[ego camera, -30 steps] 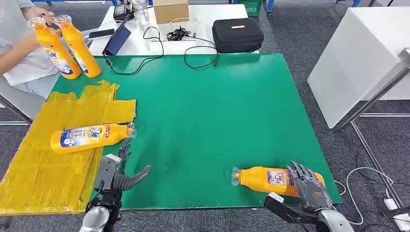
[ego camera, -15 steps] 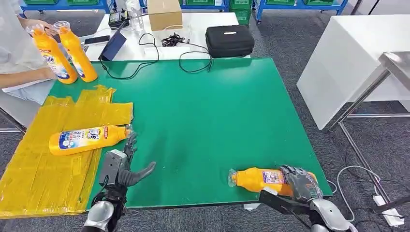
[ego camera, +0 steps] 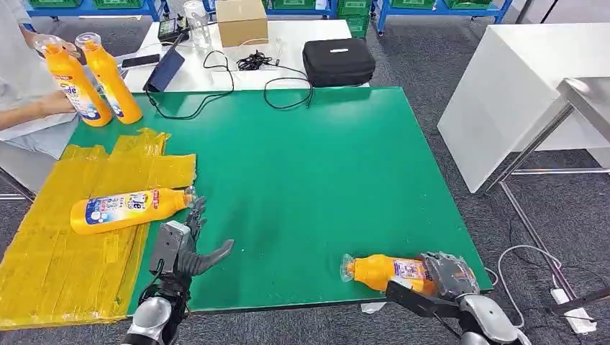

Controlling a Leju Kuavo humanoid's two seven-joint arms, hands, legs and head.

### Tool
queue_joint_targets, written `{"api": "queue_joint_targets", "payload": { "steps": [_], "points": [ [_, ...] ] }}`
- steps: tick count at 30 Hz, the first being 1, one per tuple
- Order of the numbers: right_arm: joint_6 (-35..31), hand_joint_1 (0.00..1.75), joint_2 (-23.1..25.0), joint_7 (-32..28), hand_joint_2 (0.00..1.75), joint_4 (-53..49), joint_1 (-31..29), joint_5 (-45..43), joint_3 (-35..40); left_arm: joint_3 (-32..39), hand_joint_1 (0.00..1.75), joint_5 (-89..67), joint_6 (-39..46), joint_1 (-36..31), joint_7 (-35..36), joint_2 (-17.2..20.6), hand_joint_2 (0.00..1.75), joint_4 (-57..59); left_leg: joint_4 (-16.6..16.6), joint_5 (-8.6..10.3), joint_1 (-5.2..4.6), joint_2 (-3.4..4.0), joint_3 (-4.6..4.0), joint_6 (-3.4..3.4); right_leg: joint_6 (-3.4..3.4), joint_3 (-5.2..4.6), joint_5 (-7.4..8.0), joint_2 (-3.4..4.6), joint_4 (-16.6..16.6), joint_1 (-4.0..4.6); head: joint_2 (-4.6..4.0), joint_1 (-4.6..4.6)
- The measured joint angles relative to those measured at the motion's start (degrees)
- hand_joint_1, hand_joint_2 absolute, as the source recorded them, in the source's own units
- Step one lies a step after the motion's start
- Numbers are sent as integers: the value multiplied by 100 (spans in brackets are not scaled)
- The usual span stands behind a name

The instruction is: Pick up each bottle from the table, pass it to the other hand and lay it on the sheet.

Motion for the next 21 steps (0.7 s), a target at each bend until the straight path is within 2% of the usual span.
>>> {"api": "queue_joint_targets", "payload": {
  "steps": [4,5,6,7,8,9,10,11,14,21],
  "points": [
    [-838,175,357,-193,175,-120,101,28,-114,2,0,0,70,71,20,-4,175,-59,-3,-7,2,34,-8,-5,0,-6,1,0,3,-1,0,4],
    [-1082,175,506,-281,175,-183,173,18,-174,4,0,0,85,105,28,-11,175,-83,-3,-8,2,39,-18,-5,11,-15,11,-1,4,-7,0,2],
    [-1360,175,647,-427,175,-269,230,-11,-212,4,0,0,98,138,35,-15,175,-103,-2,-8,0,45,-69,-5,48,-28,50,-4,4,-16,0,2],
    [-1715,175,849,-630,175,-434,219,-126,-273,7,0,0,113,170,35,-17,175,-120,0,-10,-8,53,-75,-7,69,-45,133,-5,2,-27,0,2],
    [-1978,175,1032,-847,175,-589,194,-265,-317,4,0,0,116,197,28,-22,175,-131,4,-10,-27,51,-73,-7,64,-58,206,-5,2,-34,0,-2],
    [-2223,175,1210,-1111,175,-760,176,-473,-371,4,0,2,122,216,4,-35,175,-140,4,-2,-37,32,-76,-7,37,-65,189,-20,4,-39,0,-9],
    [-2417,175,1366,-1369,175,-934,173,-714,-433,2,0,37,125,241,-22,-39,175,-151,3,24,-37,-3,-91,-11,44,-72,193,-61,11,-32,0,-4],
    [-2556,175,1501,-1603,175,-1094,173,-960,-494,0,0,63,120,269,-50,-39,175,-153,3,62,-26,-38,-106,-39,30,-82,201,-94,19,-25,0,4],
    [-2842,175,1846,-2093,175,-1446,139,-1543,-623,-28,0,162,57,320,-85,-37,175,-153,4,68,-20,-75,-152,-47,15,-128,222,-138,38,-14,0,0],
    [-2991,175,2373,-2433,175,-1744,11,-2046,-841,-214,0,306,-275,316,-42,-24,175,-231,3,48,-13,-100,-186,-67,-10,-164,195,-153,51,-15,0,2]
  ]
}}
